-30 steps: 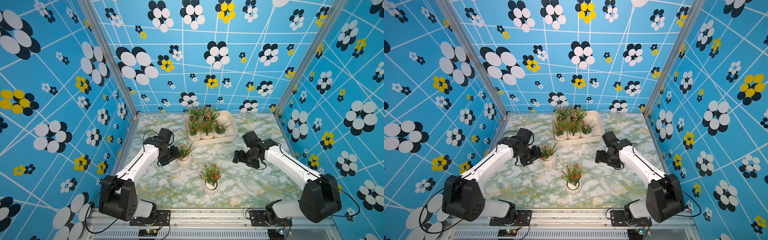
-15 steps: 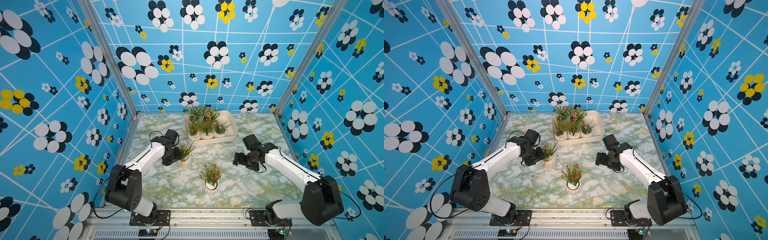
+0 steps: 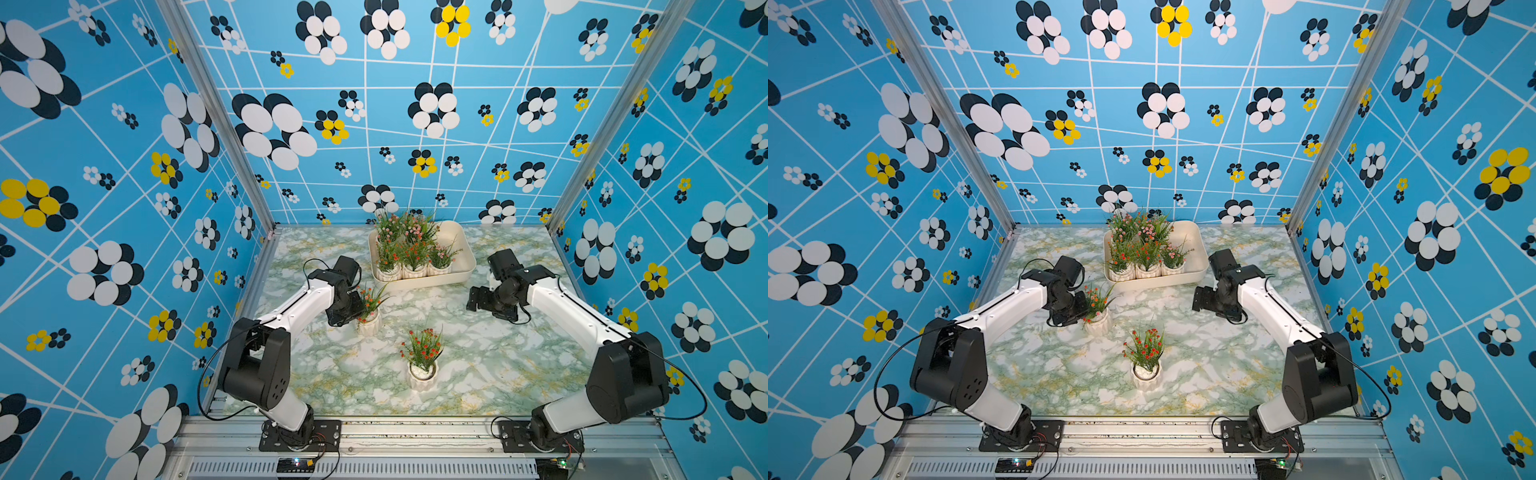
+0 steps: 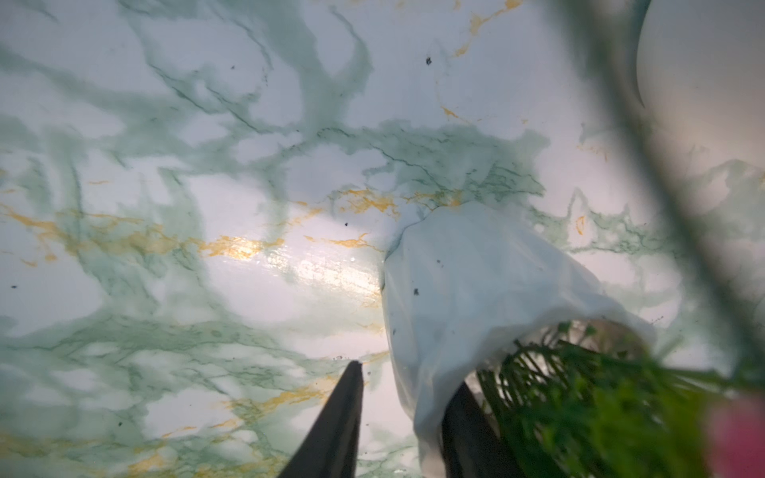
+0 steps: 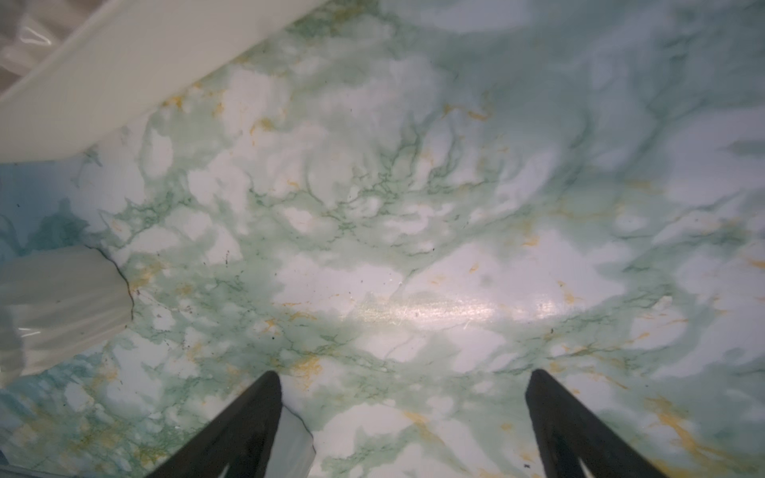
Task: Put the potted gypsophila into the storage box
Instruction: Pick up the baby's breath potted plant from the center of the board.
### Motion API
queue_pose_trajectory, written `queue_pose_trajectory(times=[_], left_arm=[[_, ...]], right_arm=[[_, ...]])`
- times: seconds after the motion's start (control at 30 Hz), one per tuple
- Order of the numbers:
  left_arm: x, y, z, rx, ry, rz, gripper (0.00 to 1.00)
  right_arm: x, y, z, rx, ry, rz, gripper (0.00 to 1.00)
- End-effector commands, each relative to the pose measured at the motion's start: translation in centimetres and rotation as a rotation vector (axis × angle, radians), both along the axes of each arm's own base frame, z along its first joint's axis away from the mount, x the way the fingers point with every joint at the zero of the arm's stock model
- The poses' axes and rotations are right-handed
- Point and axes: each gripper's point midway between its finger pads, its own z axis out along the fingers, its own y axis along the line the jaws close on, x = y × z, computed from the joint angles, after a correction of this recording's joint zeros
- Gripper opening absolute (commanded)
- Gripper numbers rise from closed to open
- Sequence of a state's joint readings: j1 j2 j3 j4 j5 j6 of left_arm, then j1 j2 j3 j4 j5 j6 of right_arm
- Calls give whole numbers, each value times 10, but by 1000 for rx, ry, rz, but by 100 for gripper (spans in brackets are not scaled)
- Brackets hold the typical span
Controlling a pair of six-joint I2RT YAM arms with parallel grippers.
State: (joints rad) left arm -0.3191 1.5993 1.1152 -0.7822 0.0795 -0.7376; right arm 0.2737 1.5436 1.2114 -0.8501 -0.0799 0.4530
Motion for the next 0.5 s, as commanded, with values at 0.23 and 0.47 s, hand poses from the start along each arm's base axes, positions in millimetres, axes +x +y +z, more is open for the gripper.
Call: queue_pose_trajectory(times=[0.23, 0.47], left_arm=[[6, 3, 5, 48, 6, -19, 12], [6, 5, 14, 66, 3, -39, 0]], right_arm=[[91, -41, 21, -116, -44, 18, 95], [145, -32, 5, -86, -56, 14, 92]])
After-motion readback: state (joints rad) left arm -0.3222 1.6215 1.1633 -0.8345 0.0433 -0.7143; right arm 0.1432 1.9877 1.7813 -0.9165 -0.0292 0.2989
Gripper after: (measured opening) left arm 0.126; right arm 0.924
